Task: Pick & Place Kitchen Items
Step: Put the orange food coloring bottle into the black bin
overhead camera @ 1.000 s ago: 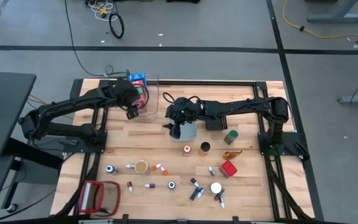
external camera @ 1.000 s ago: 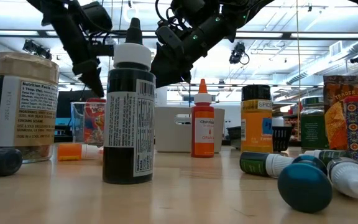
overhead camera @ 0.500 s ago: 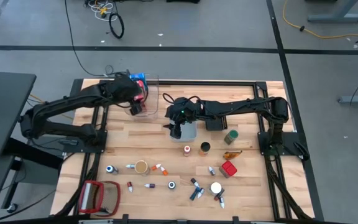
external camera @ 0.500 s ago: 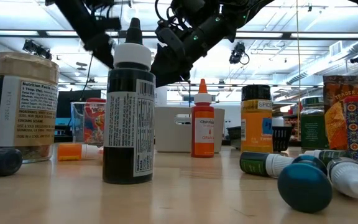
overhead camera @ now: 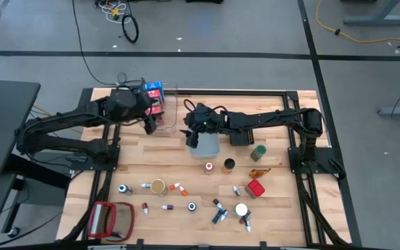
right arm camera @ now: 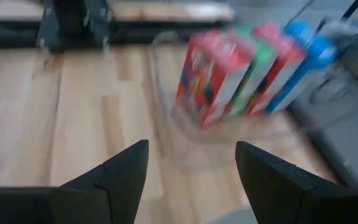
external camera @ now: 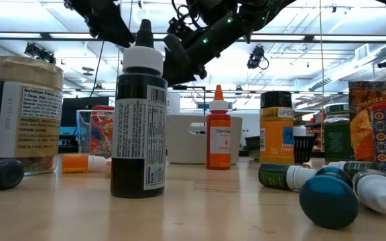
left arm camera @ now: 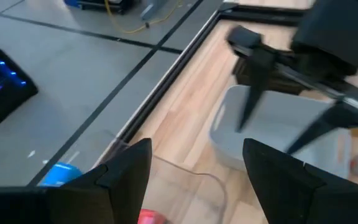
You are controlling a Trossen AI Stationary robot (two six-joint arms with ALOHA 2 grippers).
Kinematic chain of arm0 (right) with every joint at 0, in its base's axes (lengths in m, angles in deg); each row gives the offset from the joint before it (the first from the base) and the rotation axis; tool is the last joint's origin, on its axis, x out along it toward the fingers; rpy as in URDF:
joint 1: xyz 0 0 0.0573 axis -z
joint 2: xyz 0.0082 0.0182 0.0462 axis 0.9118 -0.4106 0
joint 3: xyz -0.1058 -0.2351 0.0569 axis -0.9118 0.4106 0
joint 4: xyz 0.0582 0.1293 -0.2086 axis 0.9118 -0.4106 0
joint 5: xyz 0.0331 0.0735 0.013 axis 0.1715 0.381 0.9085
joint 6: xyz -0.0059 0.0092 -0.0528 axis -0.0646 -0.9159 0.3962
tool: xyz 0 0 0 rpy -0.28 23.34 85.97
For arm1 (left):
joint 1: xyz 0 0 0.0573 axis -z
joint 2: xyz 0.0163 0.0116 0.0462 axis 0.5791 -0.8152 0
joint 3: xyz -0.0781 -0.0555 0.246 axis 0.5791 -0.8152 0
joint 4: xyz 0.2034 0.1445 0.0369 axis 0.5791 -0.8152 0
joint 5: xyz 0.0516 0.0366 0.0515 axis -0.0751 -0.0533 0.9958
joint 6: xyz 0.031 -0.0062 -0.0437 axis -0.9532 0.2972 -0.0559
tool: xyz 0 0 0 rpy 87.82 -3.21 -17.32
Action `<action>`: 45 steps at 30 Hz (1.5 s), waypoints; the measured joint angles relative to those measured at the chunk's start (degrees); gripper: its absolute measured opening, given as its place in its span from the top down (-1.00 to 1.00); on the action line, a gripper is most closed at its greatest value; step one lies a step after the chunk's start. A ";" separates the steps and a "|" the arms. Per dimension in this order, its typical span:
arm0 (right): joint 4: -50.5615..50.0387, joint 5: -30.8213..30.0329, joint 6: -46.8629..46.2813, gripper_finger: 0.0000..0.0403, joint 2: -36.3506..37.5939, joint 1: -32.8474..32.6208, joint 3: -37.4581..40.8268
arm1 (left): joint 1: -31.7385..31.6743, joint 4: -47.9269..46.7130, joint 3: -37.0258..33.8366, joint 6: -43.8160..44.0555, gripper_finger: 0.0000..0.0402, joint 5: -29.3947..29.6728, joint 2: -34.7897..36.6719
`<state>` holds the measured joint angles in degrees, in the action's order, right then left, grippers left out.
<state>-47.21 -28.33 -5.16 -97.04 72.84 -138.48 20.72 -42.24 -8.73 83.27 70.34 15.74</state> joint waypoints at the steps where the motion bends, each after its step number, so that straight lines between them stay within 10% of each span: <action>1: 0.68 -0.20 0.06 -0.25 0.02 0.06 -0.03 | 0.86 0.49 -0.57 0.63 -0.30 0.01 0.31; 10: -9.14 8.34 -0.40 -0.25 2.26 -3.01 -0.03 | 7.01 11.35 -8.13 1.73 -0.30 0.27 0.80; 29: -30.91 -4.21 -5.49 -0.25 12.97 -17.06 5.29 | 8.47 21.72 -16.85 2.43 -0.30 -1.82 0.76; 39: -20.35 -11.77 -12.75 -0.25 25.75 -20.46 21.49 | 8.78 22.49 -16.85 3.07 -0.30 -2.49 0.76; 45: 5.31 -10.40 -8.09 -0.25 34.65 -21.08 36.75 | 8.78 24.05 -16.85 3.13 -0.30 -2.47 0.41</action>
<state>-41.90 -38.73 -13.24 -62.39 51.76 -101.73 29.50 -18.20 -25.58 86.41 67.87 16.15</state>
